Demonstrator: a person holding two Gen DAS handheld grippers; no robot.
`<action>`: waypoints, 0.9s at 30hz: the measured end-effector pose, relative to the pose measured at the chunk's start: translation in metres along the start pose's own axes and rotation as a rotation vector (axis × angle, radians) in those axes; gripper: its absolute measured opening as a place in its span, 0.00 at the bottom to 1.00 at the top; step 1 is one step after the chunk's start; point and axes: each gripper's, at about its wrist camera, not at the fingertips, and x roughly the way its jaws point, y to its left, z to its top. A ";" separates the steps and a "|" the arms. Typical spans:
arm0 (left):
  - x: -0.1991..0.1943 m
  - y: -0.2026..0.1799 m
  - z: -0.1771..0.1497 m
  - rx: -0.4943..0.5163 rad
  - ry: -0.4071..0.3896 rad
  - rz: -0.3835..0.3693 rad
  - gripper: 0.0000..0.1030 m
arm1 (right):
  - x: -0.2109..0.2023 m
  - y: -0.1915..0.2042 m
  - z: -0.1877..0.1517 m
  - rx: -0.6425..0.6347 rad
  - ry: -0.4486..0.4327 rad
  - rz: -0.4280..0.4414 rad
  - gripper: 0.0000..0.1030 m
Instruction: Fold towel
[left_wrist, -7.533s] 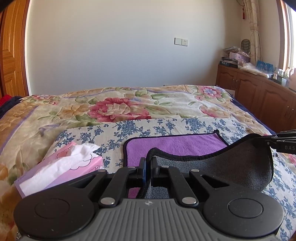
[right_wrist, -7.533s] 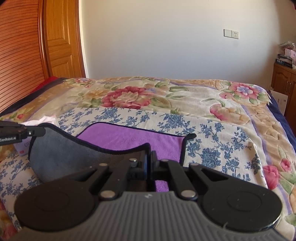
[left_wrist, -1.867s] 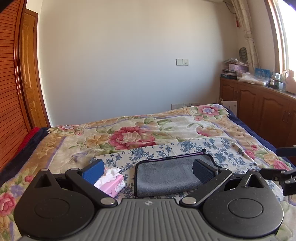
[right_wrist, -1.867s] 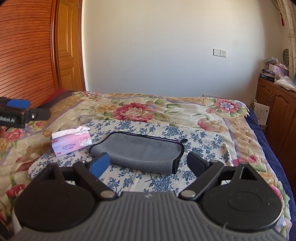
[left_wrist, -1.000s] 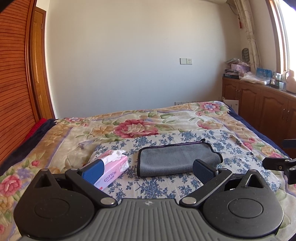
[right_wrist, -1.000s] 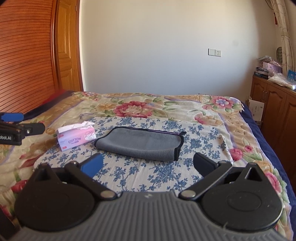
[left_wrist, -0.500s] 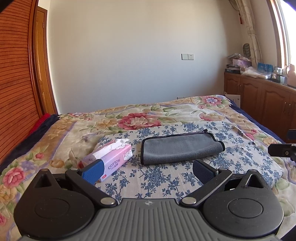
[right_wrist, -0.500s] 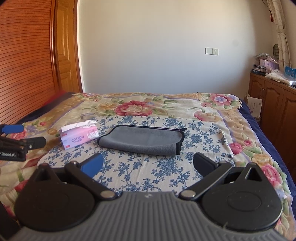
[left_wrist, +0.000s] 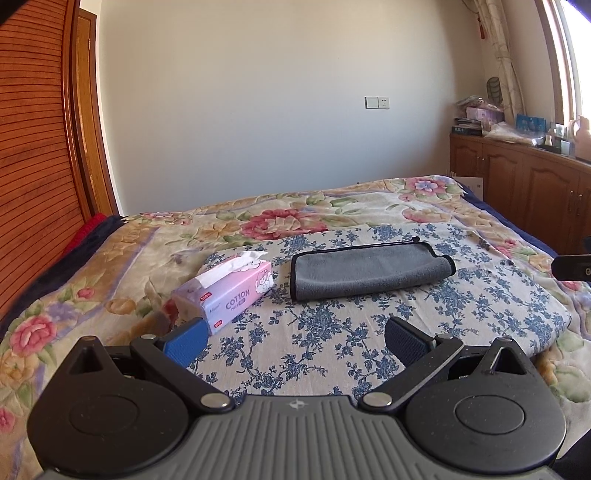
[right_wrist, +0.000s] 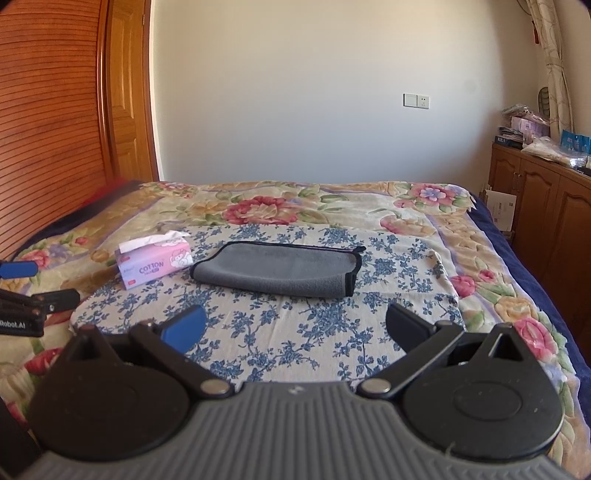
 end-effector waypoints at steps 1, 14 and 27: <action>0.000 0.000 -0.001 0.002 -0.003 0.001 1.00 | 0.000 0.000 -0.001 -0.001 0.000 0.000 1.00; -0.002 0.003 -0.010 -0.009 -0.026 0.008 1.00 | -0.003 -0.003 -0.011 0.021 -0.035 -0.038 1.00; -0.003 0.001 -0.011 -0.006 -0.070 0.021 1.00 | -0.007 -0.007 -0.013 0.038 -0.078 -0.060 1.00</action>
